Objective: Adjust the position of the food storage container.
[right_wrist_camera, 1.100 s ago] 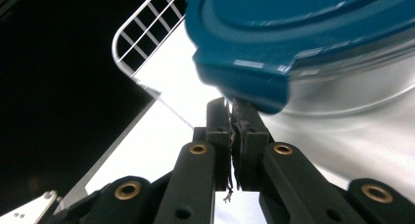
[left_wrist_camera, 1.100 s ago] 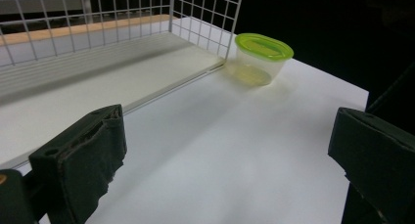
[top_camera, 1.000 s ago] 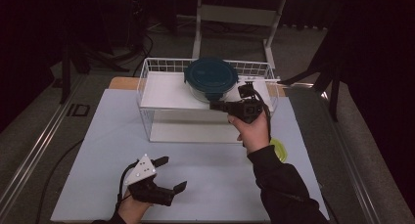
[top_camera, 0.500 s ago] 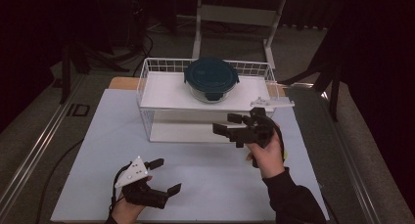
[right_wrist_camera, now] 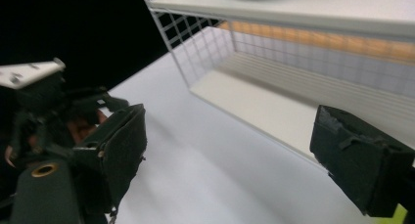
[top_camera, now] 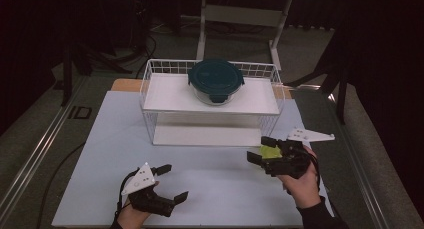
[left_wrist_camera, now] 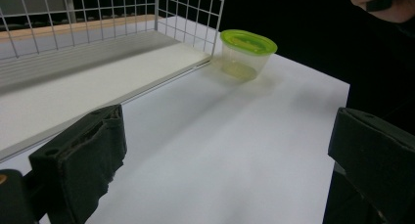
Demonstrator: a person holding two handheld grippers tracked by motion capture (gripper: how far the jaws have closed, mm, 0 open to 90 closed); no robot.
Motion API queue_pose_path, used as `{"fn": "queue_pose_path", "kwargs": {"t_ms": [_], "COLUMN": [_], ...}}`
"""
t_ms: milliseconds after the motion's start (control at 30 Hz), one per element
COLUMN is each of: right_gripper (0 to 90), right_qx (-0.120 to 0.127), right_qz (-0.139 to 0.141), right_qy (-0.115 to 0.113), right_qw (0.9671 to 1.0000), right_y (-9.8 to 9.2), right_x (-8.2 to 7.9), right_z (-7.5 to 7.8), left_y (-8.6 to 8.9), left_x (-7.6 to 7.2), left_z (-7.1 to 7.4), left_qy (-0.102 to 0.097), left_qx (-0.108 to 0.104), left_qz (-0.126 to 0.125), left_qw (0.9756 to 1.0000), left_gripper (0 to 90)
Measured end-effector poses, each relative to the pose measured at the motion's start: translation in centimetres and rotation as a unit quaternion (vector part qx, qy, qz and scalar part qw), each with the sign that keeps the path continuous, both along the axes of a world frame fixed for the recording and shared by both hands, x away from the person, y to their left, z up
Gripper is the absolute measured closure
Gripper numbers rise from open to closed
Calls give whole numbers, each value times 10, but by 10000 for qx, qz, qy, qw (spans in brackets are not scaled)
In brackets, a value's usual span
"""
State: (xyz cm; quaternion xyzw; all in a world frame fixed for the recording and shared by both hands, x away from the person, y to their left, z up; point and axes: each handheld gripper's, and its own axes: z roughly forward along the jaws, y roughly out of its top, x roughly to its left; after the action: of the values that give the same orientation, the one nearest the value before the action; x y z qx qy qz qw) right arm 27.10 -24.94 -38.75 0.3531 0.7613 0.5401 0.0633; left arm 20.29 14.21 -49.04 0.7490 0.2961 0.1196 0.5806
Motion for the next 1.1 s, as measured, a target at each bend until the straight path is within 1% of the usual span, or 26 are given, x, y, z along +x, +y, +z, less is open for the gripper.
{"fn": "queue_pose_path", "kwargs": {"t_ms": [67,100,167,233,300,400,467,533,567,600,633,667,733,767,800,833,900,933,1033,1067,1100], "right_gripper": [146,164,168,194,205,226,247,293,293,314,352,385,425,425,453,508,550,588,735,763,805], "right_qx": [22,-20,-138,-294,-336,-420,-517,-588,-588,-612,-658,-697,-779,-779,-811,-883,-915,-932,-1031,-1051,-1093], "right_qz": [-152,-224,-370,-496,-619,-817,-1006,-1167,-1167,-1261,-1333,-1380,-1449,-1449,-1479,-1553,-1624,-1687,-1755,-1737,-1764], "right_qy": [-10,-40,-41,-24,-14,8,-13,-50,-50,-58,-18,-18,51,51,81,151,199,225,318,381,429], "right_qw": [9999,9997,9992,9983,9975,9958,9936,9914,9914,9901,9889,9880,9864,9864,9856,9838,9823,9810,9786,9784,9773], "right_y": [-11,-17,-27,-35,-44,-58,-68,-77,-77,-82,-89,-91,-98,-98,-99,-104,-108,-110,-116,-118,-119], "right_x": [-3,-5,-6,-7,-9,-10,-11,-12,-12,-11,-10,-10,-8,-8,-7,-5,-3,-2,2,4,6], "right_z": [-6,-8,-15,-22,-28,-37,-42,-48,-48,-51,-55,-58,-64,-64,-66,-72,-77,-79,-86,-89,-92], "left_y": [0,0,0,0,1,1,1,1,1,0,0,0,0,0,0,1,1,1,0,0,0], "left_x": [0,0,0,0,0,0,0,0,0,0,0,0,0,0,0,0,0,0,0,0,0], "left_z": [0,0,0,0,0,0,0,0,0,0,0,0,0,0,0,0,0,0,0,0,0], "left_qy": [10,-1,13,14,27,18,16,17,17,15,12,11,11,11,9,11,14,7,1,2,5], "left_qx": [2,2,-9,-20,-32,-49,-69,-58,-58,-58,-60,-61,-66,-66,-67,-68,-50,-49,-49,-51,-55], "left_qz": [-7,-16,-22,-25,-28,-40,-53,-59,-59,-56,-58,-61,-65,-65,-62,-62,-65,-69,-74,-76,-79], "left_qw": [10000,10000,10000,10000,10000,10000,10000,10000,10000,10000,10000,10000,10000,10000,10000,10000,10000,10000,10000,10000,10000], "left_gripper": [6,6,6,6,6,6,6,6,6,6,6,6,6,6,6,6,6,6,6,6,6]}}
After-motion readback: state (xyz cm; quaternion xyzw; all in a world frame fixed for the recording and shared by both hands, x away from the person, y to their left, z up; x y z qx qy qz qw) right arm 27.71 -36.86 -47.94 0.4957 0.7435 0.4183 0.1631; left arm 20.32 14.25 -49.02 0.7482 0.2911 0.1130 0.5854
